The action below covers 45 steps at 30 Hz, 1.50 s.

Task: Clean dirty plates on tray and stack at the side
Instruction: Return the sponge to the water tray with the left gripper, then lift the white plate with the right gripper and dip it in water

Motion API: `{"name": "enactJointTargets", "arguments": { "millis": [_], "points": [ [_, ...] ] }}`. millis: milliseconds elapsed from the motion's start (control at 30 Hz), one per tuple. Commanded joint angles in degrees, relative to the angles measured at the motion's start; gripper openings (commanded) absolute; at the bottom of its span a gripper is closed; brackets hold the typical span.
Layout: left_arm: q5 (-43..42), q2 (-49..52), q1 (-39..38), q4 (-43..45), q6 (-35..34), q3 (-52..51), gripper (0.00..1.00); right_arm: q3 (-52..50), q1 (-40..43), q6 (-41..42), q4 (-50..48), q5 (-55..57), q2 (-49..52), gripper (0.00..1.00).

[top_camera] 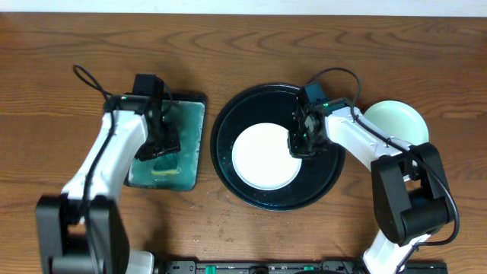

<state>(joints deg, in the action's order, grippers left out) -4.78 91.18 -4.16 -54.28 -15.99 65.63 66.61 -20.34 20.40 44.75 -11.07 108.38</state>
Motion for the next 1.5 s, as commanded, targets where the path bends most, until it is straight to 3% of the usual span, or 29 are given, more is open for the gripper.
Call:
{"name": "enactJointTargets", "arguments": {
  "millis": [0, 267, 533, 733, 933, 1133, 1467],
  "points": [
    [-2.71, -8.5, 0.24, -1.9, 0.94, 2.36, 0.56, 0.04, -0.39, 1.22, -1.81, -2.49, 0.57, 0.01],
    [-2.69, -23.93, 0.24, -6.16, 0.94, 2.34, 0.77, 5.33, -0.48, 1.2, 1.22, -6.93, -4.42, 0.01],
    [-2.71, -28.87, 0.24, -6.14, 0.94, 2.34, 0.79, 19.17, -3.91, 1.22, 4.63, -4.98, -9.42, 0.01],
    [-2.71, -28.63, 0.24, -6.14, 0.94, 2.32, 0.79, 23.02, -11.63, 1.9, -5.77, 1.36, -8.2, 0.01],
    [-2.71, -28.59, 0.24, -6.14, 0.94, 2.32, 0.8, 23.02, -21.09, 1.22, -18.16, 15.17, -2.29, 0.01],
    [-2.71, -28.59, 0.24, -6.14, 0.94, 2.32, 0.8, 23.02, -26.73, -11.61, -27.98, 24.94, 1.99, 0.01],
    [-2.71, -28.59, 0.24, -6.14, 0.94, 2.32, 0.8, 23.06, -34.91, -28.61, -33.94, 45.81, -3.82, 0.01]
  ]
}}
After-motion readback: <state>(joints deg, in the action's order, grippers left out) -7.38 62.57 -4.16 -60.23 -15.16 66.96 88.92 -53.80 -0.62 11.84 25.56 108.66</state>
